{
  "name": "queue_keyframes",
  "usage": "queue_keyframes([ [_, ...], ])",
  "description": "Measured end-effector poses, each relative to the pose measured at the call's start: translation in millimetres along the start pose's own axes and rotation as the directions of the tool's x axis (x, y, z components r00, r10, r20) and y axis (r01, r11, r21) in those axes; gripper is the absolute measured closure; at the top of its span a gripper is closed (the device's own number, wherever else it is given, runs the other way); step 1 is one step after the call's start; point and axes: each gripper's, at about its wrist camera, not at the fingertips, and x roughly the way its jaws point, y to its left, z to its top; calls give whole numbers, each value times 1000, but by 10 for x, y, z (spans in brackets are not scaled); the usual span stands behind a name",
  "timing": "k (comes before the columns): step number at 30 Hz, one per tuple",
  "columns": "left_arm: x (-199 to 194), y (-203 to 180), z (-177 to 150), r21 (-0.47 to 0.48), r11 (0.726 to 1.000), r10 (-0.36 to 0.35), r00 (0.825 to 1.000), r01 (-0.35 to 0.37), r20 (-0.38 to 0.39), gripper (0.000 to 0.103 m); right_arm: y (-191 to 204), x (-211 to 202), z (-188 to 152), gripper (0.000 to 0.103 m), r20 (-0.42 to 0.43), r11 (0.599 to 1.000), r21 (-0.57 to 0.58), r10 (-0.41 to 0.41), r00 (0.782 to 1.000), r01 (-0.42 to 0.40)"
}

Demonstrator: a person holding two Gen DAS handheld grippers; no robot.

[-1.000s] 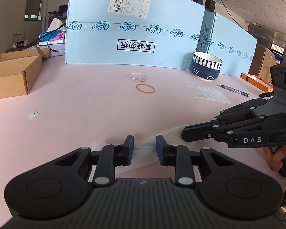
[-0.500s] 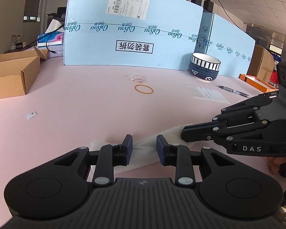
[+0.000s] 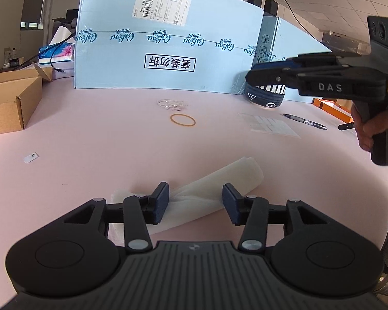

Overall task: Fold shopping bag
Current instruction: 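Pick up the clear elastic loop with the right gripper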

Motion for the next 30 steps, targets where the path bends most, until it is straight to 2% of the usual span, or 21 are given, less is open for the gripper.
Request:
queue_keyframes([
  [3, -3, 9, -3, -7, 1000, -7, 1000, 7, 2, 57, -38, 494, 157, 85, -85, 992, -128, 0, 996, -11],
  [7, -8, 38, -3, -26, 999, -19, 1000, 19, 4, 57, 20, 1053, 125, 86, -186, 974, -208, 47, 981, -86],
  [11, -8, 69, 2, -45, 998, -35, 999, 35, 5, 57, 118, 1368, 48, 85, -223, 943, -318, 22, 974, -94],
  [16, -6, 87, 5, -56, 997, -53, 999, 53, 5, 54, 62, 1629, -13, 85, -279, 927, -359, 1, 960, -105],
  [19, -8, 93, 3, -60, 996, -60, 998, 61, 6, 53, -22, 1712, -8, 86, -284, 936, -330, 29, 959, -126],
  [22, -18, 103, -3, -71, 995, -66, 998, 67, 10, 53, -31, 1741, -13, 93, -290, 938, -313, 56, 955, -150],
  [26, -28, 120, -8, -88, 993, -74, 997, 75, 15, 53, -64, 1694, -12, 96, -273, 974, -199, 52, 961, -110],
  [29, -35, 143, -8, -103, 991, -83, 996, 84, 17, 53, -102, 1502, 21, 97, -205, 987, -134, 65, 977, -94],
  [30, -36, 152, -11, -109, 990, -86, 996, 87, 17, 53, -156, 1369, 54, 97, -169, 993, -78, 79, 983, -93],
])
